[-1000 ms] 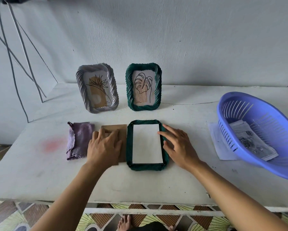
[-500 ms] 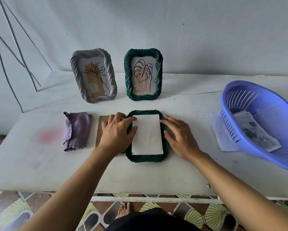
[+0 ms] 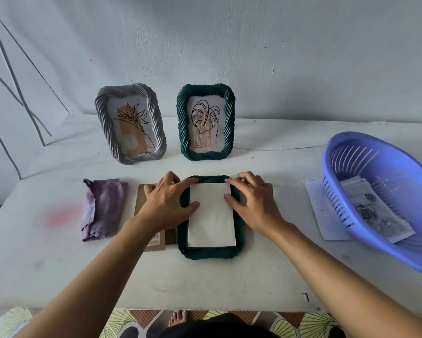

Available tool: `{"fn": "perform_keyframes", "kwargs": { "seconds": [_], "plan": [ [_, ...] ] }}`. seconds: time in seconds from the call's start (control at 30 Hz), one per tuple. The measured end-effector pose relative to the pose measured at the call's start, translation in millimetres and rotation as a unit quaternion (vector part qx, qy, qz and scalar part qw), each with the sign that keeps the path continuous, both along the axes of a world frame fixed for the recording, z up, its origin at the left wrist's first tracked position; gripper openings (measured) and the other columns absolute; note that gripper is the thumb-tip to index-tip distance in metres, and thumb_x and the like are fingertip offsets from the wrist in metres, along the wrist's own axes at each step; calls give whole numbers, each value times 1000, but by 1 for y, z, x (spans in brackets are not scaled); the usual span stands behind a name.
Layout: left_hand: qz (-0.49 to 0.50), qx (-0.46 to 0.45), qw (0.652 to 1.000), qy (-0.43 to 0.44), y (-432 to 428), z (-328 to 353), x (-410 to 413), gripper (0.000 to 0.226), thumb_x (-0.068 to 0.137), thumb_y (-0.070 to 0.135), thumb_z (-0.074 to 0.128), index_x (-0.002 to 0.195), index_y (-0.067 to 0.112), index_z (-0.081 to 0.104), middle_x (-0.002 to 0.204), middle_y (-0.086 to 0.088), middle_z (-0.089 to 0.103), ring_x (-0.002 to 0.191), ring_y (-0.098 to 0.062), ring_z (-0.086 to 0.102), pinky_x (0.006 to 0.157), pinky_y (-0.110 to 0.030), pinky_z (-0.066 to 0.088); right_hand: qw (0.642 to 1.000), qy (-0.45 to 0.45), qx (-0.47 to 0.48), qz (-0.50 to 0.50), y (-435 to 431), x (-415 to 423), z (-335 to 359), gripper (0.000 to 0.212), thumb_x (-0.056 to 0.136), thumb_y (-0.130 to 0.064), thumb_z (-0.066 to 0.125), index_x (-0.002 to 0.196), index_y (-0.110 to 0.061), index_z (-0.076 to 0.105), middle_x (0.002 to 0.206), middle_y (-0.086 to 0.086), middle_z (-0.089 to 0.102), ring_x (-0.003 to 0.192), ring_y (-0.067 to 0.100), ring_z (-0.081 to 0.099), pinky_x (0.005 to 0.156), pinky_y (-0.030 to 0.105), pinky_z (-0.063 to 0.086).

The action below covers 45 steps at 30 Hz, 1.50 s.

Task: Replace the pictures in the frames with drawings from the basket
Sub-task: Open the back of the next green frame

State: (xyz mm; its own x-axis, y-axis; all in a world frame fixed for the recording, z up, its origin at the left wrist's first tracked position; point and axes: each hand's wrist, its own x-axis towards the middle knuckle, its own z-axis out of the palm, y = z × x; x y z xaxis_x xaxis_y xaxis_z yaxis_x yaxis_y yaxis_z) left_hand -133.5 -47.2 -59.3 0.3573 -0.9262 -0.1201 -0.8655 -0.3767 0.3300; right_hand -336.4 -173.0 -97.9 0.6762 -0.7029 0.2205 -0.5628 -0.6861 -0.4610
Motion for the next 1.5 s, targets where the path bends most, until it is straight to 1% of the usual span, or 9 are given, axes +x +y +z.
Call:
{"fn": "perform_keyframes", "kwargs": {
  "seconds": [0.23,0.53,0.77,0.93,1.1,1.17,1.27,1.37,1.5],
  "plan": [
    [18,-40,998,37,1,-4,3,58,85,58,67,139,47,48,124,6,39,117,-18,50,95,-40,24,1000,-7,2,4,0,-2,-2,44,92,-48,54,129,-26,63,117,-6,51,110,17,53,89,40,39],
    [11,-134,991,16,6,-6,-8,50,78,40,81,125,39,63,127,5,45,121,-20,38,87,-37,24,1000,3,30,8,0,-3,4,40,92,-43,61,128,-25,63,117,-6,51,113,18,52,91,41,38],
    [-13,-145,989,3,10,-2,-15,41,85,37,75,121,38,55,112,17,61,114,-18,44,81,-37,21,994,-59,88,22,-1,-14,24,37,96,-32,62,131,-22,60,116,-5,57,110,14,57,94,43,49],
    [-27,-160,987,-13,16,0,-19,46,87,34,75,127,35,52,108,12,66,113,-19,50,83,-39,21,995,-88,37,3,-1,-36,57,35,93,-33,56,128,-26,61,107,-9,61,105,14,59,91,47,50],
    [-51,-205,977,16,20,11,-21,51,88,17,75,128,36,49,93,10,67,88,-11,65,82,-37,36,993,-72,-88,-41,-5,-63,93,27,89,-32,57,111,-24,72,102,-7,64,99,18,62,82,46,50],
    [-72,-235,968,41,20,19,-21,46,87,10,75,121,33,55,96,11,67,78,-4,67,76,-29,48,987,-63,-131,-65,-8,-76,100,26,87,-32,59,107,-24,73,102,-6,62,101,21,61,80,44,48],
    [-71,-265,959,75,19,37,-27,30,86,5,75,106,26,67,96,13,68,76,6,66,68,-3,42,983,-25,-152,-103,-14,-96,105,25,85,-30,67,108,-23,73,110,-1,61,108,28,58,83,45,45],
    [-47,-279,954,104,16,53,-36,22,85,5,76,99,22,76,93,17,69,79,12,64,69,1,40,980,33,-127,-148,-21,-114,102,36,80,-27,77,116,-23,70,120,6,57,113,36,54,85,48,47],
    [-7,-283,944,168,9,74,-53,26,85,12,78,107,27,77,93,18,73,74,4,70,65,-1,42,984,72,-42,-156,-24,-137,102,52,83,-25,74,133,-20,60,126,12,50,110,39,55,90,45,48]
  ]
}}
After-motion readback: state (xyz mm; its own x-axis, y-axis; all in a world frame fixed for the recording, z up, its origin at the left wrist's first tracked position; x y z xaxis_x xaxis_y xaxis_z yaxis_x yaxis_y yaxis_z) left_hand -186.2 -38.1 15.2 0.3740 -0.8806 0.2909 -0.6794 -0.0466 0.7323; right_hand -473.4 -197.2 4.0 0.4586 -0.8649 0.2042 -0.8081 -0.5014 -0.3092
